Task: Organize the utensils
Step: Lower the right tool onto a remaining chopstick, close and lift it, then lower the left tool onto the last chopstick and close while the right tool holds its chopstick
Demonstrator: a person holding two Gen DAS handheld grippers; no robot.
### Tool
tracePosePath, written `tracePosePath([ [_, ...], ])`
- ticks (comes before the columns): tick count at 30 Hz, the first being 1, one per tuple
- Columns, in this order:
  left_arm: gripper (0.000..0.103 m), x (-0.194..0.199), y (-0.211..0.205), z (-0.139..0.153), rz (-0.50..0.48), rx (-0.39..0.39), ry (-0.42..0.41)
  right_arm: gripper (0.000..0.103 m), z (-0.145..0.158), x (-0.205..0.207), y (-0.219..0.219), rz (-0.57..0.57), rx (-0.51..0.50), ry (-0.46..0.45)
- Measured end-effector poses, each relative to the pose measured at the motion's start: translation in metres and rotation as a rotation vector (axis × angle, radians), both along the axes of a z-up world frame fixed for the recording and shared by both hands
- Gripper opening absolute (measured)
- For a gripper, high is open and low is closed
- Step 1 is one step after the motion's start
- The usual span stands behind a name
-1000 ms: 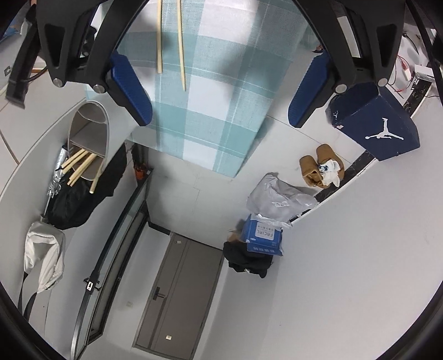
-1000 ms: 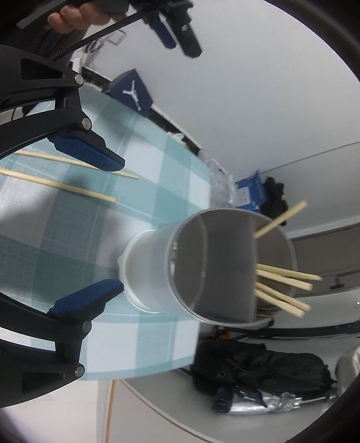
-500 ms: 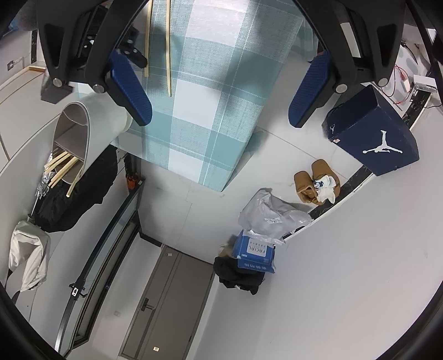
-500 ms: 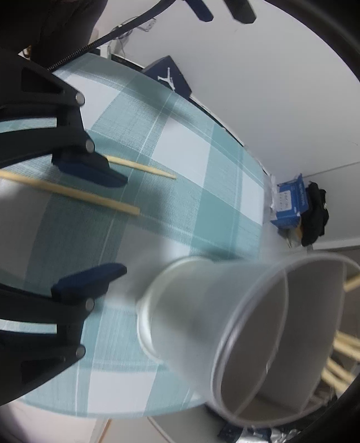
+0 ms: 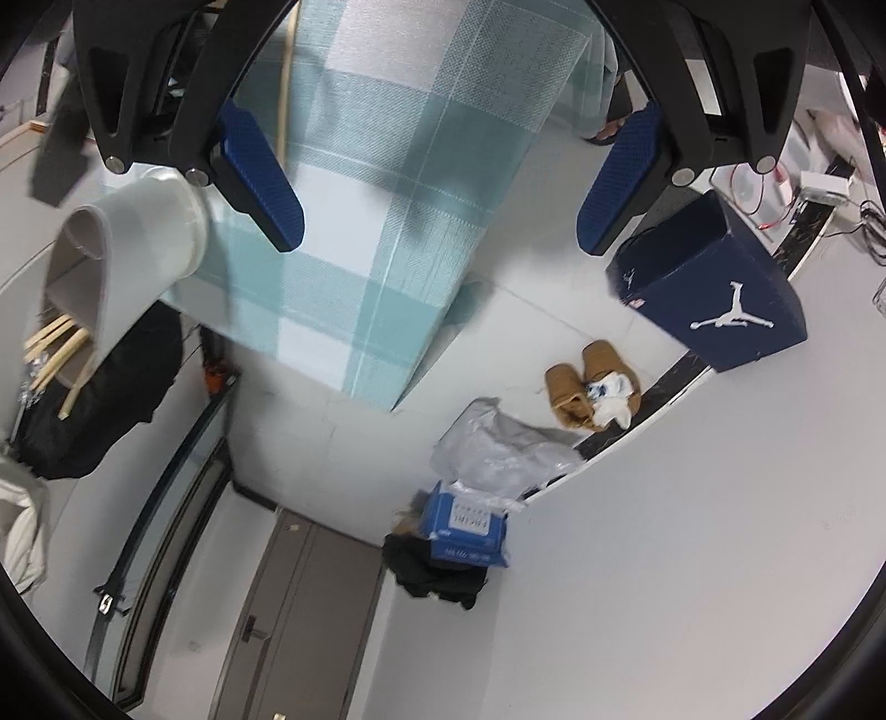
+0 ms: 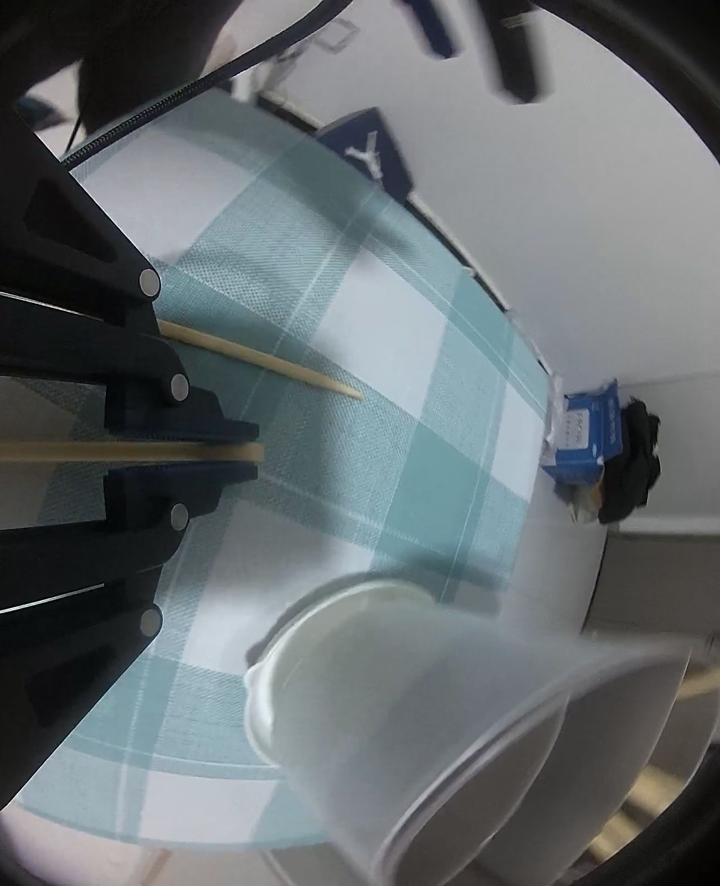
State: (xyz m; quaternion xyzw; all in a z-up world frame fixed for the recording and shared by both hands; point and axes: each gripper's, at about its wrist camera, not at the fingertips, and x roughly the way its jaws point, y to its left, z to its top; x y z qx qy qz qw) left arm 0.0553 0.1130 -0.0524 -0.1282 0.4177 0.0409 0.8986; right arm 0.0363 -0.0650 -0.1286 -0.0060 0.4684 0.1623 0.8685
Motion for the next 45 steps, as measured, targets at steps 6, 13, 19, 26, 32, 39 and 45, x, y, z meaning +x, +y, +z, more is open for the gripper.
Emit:
tracePosePath([
  [6, 0.097, 0.011, -0.016, -0.02, -0.042, -0.013, 0.084, 0.006, 0.017, -0.001, -0.045, -0.128, 0.233, 0.017],
  [13, 0.097, 0.021, -0.051, -0.037, -0.163, -0.034, 0.191, 0.006, 0.029, -0.012, -0.097, -0.202, 0.473, 0.002],
  [19, 0.097, 0.027, -0.077, -0.045, -0.212, 0.033, 0.231, 0.006, 0.022, -0.02, -0.133, -0.276, 0.581, 0.009],
  [26, 0.097, 0.033, -0.089, -0.059, -0.206, 0.101, 0.268, 0.006, 0.008, -0.034, -0.159, -0.387, 0.65, 0.003],
  [32, 0.083, 0.037, -0.099, -0.061, -0.198, 0.145, 0.293, 0.006, 0.011, -0.041, -0.173, -0.409, 0.684, -0.016],
  [39, 0.022, 0.03, -0.121, -0.054, -0.265, 0.166, 0.29, 0.006, 0.016, -0.046, -0.189, -0.421, 0.712, -0.028],
  [45, 0.002, 0.034, -0.12, -0.055, -0.259, 0.096, 0.319, 0.006, 0.024, -0.048, -0.195, -0.442, 0.715, -0.054],
])
